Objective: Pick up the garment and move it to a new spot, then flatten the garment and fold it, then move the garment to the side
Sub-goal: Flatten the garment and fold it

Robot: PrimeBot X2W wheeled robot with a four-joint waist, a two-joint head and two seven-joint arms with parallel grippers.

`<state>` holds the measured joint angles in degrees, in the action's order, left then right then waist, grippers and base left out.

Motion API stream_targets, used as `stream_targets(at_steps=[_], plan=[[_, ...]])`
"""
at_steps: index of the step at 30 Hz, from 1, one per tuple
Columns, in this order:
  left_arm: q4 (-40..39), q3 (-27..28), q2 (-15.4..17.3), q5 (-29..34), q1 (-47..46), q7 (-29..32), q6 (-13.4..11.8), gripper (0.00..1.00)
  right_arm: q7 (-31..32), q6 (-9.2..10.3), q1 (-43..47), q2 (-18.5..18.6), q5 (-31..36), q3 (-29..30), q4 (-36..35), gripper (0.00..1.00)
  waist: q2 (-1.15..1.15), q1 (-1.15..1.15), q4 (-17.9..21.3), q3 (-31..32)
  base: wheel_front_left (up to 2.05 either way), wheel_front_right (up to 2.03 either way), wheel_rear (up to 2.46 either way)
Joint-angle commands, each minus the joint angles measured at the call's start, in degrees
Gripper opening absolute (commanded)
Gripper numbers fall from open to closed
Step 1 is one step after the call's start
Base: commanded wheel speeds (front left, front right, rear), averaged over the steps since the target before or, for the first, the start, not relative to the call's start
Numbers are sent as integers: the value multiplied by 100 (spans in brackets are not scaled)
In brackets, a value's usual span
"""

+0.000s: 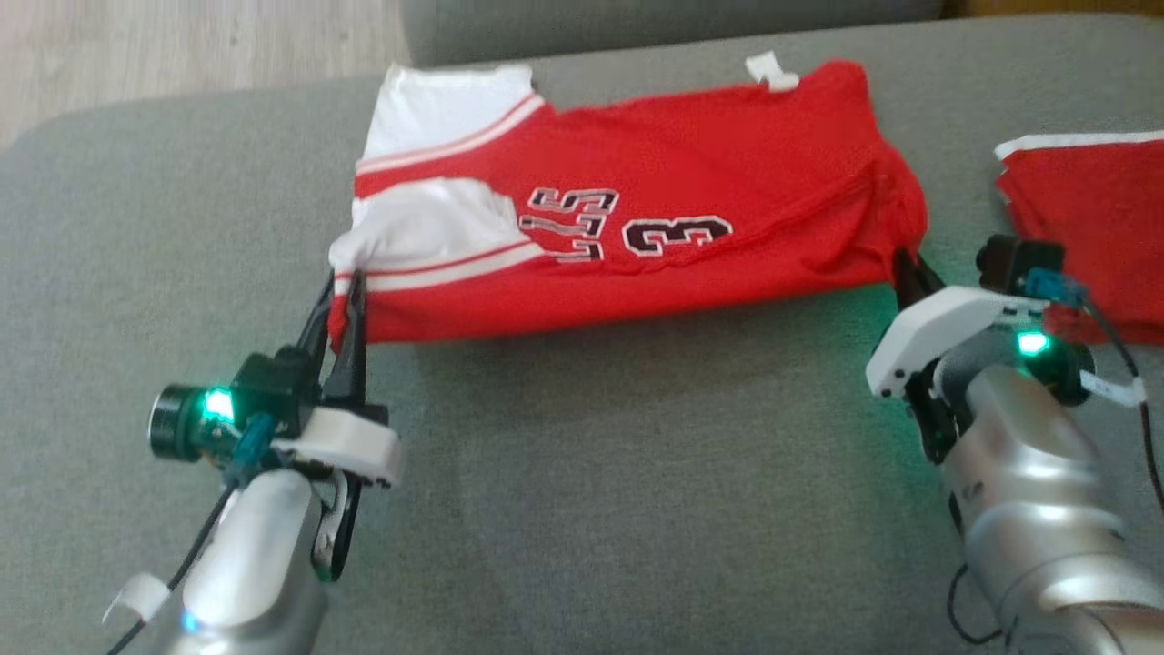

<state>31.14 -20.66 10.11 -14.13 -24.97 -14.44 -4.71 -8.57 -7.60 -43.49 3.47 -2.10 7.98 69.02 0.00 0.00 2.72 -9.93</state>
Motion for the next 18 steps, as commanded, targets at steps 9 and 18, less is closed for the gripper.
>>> stream_targets(at_steps=[9,18], plan=[[22,23,241,-116,390,243,248,0,401,11,524,-23,-618,-307,-328,0,0,0,103,712,0,0,0],[-509,-157,411,-189,1023,904,229,0,1326,11,1712,120,-1241,-718,-1788,0,0,0,161,868,0,0,0]])
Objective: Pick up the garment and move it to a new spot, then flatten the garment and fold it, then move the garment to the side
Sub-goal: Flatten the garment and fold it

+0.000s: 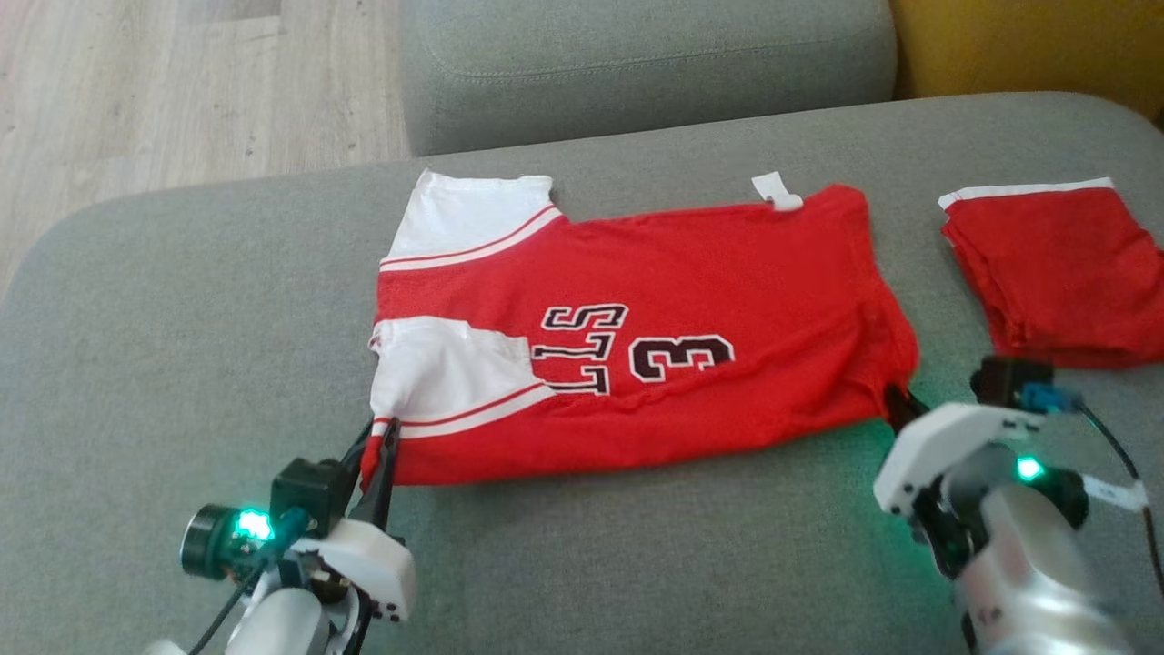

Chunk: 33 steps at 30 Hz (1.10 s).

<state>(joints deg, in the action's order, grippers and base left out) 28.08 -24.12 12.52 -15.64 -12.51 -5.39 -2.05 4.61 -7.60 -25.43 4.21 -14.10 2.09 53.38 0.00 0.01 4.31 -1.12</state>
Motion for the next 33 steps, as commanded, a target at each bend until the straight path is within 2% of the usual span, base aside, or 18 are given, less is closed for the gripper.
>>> stream_targets(at_steps=[1,4,5,6,7,8,9,10,14,17,26,29,31,33], plan=[[-251,182,178,-34,-196,20,-61,0,91,11,42,45,-80,-111,-418,0,0,-1,4,-28,0,0,0],[-351,156,162,-31,-172,75,-120,0,275,11,425,48,-65,18,-1015,0,0,-1,15,-99,0,0,0],[-366,153,154,-32,-182,75,-137,0,287,11,525,46,2,101,-1212,5,0,-1,21,-129,0,0,0],[-370,152,147,-32,-200,65,-150,34,285,11,616,42,100,184,-1402,100,0,-1,26,-156,0,0,0],[-370,155,142,-29,-222,41,-168,49,277,11,694,27,191,289,-1586,100,0,-1,33,-187,0,0,0],[-367,158,132,-27,-245,9,-187,84,245,11,761,6,288,372,-1775,100,0,-1,37,-210,0,0,0],[-363,167,125,-27,-264,-31,-209,97,196,11,818,-20,368,438,-1967,100,0,-1,44,-235,0,0,0],[-362,178,117,-23,-284,-85,-234,100,127,11,864,-47,409,508,-2157,100,0,-1,51,-258,0,0,0],[-356,215,80,-37,-363,-324,-285,100,-274,11,1027,-115,591,625,-2816,100,0,-1,78,-343,0,0,0],[-424,282,41,-45,-444,-601,-349,100,-643,11,1146,-128,608,356,-3183,100,0,-1,110,-407,0,0,0],[-991,567,-43,33,-772,-951,-415,100,-1481,11,1331,-132,465,-289,-3591,100,0,-1,302,-674,0,0,0],[-1163,635,19,93,-1049,-957,-294,100,-1581,11,1298,-132,400,-469,-3698,100,0,-1,448,-854,0,0,0],[-1112,613,133,148,-1357,-956,-143,100,-1626,11,1262,-133,334,-574,-3758,100,0,-1,550,-986,0,0,0],[-932,606,252,105,-1745,-711,55,100,-1657,11,1213,-133,272,-693,-3813,100,0,-1,675,-1143,0,0,0]])
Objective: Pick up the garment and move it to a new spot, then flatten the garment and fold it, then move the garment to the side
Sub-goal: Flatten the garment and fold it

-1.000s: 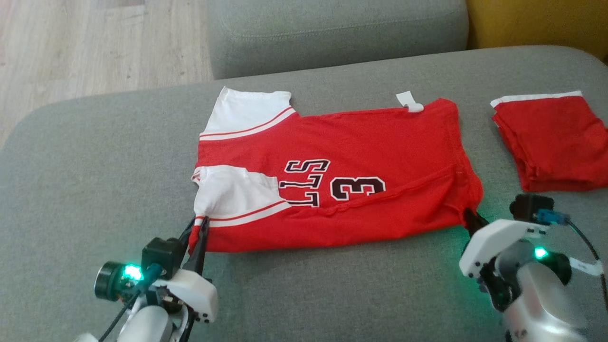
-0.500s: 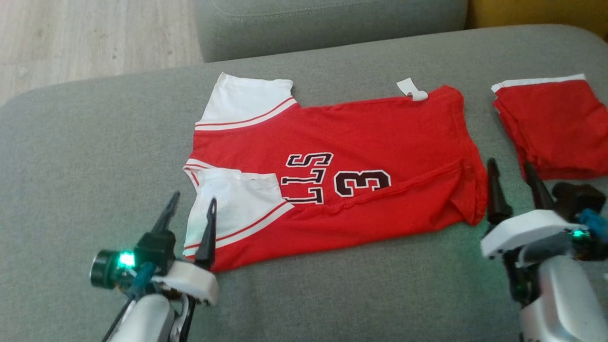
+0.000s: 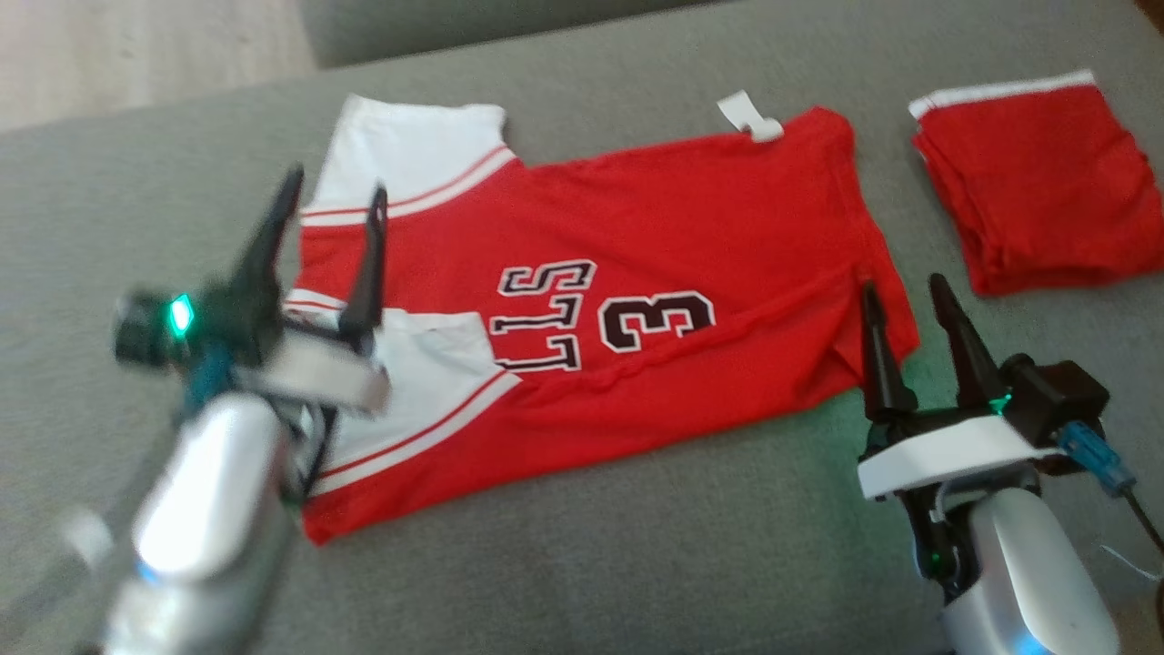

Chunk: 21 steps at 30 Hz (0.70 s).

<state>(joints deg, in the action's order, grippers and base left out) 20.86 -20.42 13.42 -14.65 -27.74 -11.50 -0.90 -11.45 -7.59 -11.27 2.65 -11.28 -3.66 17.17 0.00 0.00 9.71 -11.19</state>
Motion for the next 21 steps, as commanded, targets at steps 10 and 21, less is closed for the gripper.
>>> stream_targets(at_steps=[10,21], plan=[[1266,-145,1126,-114,-2486,1868,794,100,-205,10,-597,23,-390,-575,-337,100,0,0,832,-1090,0,0,0],[2167,-1142,1845,-1017,-3618,2930,837,100,-335,10,-863,23,-642,-879,-267,100,0,0,1201,-1671,0,0,0]])
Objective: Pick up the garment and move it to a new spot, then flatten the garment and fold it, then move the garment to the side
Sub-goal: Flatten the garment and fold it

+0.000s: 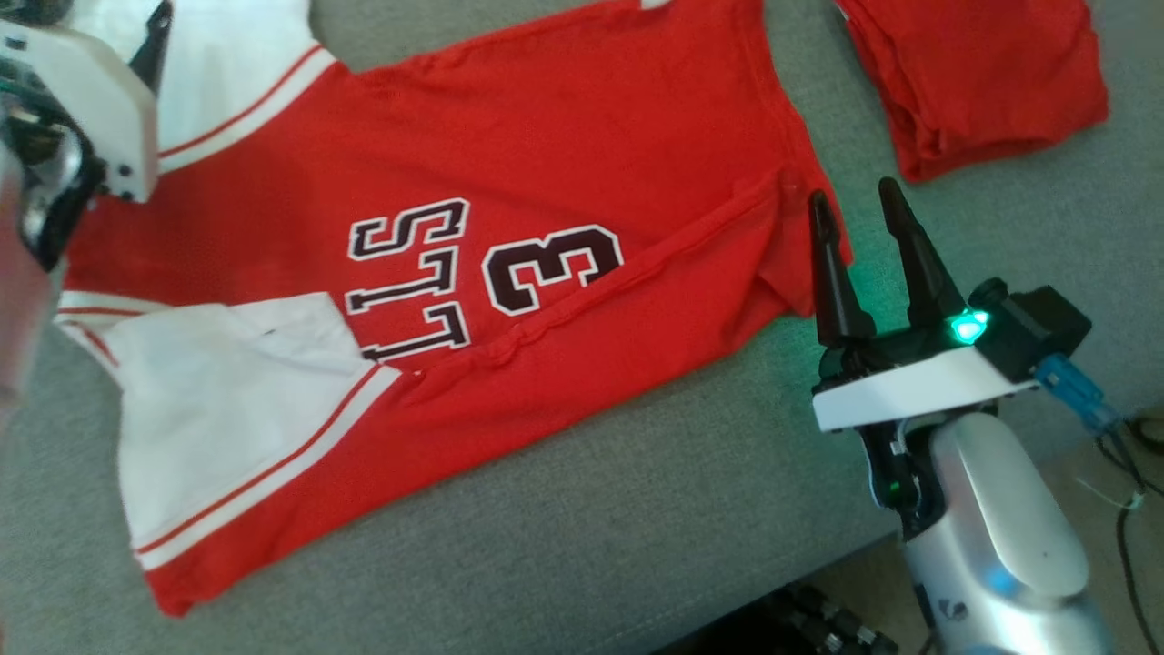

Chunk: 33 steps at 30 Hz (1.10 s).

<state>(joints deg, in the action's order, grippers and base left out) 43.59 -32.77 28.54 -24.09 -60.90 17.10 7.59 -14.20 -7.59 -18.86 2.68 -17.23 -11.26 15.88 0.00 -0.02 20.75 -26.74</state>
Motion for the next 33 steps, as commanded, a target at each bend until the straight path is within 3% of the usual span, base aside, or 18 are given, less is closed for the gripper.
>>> stream_targets(at_steps=[1,8,15,20,21,22,28,33], plan=[[-64,-5,395,-153,-358,152,-11,100,-65,10,-127,21,-57,-116,-141,100,0,2,110,-149,0,0,0],[444,-218,683,-363,-721,329,-19,100,-77,10,-238,20,-100,-105,-191,100,0,2,210,-325,0,0,0],[757,-283,529,-601,-840,506,-14,100,-79,10,-205,20,-91,-72,-223,100,0,2,227,-391,0,0,0],[723,-565,449,-994,-776,948,-12,100,-79,10,-226,20,-71,-39,-209,100,0,2,208,-390,0,0,0],[673,-620,446,-1112,-758,1042,-11,41,-79,10,-235,20,-64,-25,-206,100,0,2,198,-389,0,0,0],[603,-681,444,-1230,-741,1115,-11,0,-79,10,-243,20,-52,-4,-201,100,0,2,183,-387,0,0,0],[237,-924,490,-1631,-644,836,-11,0,-79,10,-309,20,145,151,-88,100,0,2,51,-245,0,0,0],[1,-1028,393,-1619,-579,-211,-11,0,0,10,-493,20,615,390,-8,100,0,2,-220,73,0,0,0]])
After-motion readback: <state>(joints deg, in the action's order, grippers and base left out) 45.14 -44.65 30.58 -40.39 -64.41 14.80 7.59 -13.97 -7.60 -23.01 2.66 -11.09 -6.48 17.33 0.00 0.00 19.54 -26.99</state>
